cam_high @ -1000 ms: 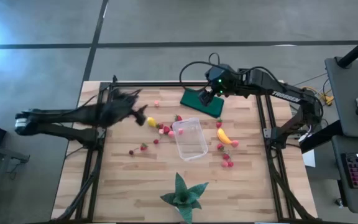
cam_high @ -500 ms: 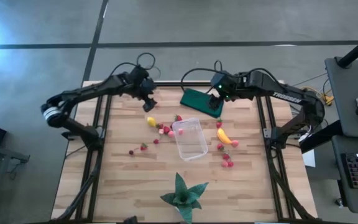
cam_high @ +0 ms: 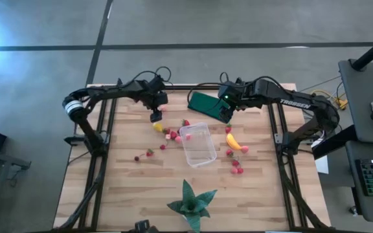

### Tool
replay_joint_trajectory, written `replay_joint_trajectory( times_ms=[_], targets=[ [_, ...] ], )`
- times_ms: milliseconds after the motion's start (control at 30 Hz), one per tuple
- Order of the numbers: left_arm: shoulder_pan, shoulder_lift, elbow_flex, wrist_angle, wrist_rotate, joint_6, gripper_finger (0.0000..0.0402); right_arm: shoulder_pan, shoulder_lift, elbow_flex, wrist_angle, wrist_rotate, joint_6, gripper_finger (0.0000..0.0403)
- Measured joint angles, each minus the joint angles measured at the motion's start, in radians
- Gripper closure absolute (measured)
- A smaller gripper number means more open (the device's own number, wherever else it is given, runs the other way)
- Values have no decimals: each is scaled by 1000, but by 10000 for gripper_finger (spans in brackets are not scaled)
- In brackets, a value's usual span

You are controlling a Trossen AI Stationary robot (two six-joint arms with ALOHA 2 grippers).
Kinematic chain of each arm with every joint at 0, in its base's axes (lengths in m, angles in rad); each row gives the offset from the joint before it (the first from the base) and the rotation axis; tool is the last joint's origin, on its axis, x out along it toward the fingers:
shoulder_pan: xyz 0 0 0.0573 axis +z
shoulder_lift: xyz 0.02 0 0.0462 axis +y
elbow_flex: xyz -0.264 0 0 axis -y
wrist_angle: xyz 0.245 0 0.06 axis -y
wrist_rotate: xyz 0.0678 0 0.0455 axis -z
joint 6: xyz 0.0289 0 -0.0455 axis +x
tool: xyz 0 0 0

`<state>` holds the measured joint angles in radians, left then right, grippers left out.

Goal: Pick and placing Produce into tupperware
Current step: Put the peach into the transparent bin

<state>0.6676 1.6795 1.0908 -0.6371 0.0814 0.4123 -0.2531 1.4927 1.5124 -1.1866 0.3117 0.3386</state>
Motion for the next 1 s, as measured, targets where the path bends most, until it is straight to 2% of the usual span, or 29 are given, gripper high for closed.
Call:
replay_joint_trajectory(
  times_ms=[133,367,800,1000],
  targets=[
    [0,14,0,15,-9,14,132,0,-18,-29,44,-24,-11,108],
    [13,12,0,140,-16,101,132,0,-86,-116,165,-37,10,104],
    [33,86,6,123,26,204,133,2,-248,-329,269,-49,158,105],
    [33,97,6,133,21,220,179,2,-297,-394,344,-49,182,110]
  ],
)
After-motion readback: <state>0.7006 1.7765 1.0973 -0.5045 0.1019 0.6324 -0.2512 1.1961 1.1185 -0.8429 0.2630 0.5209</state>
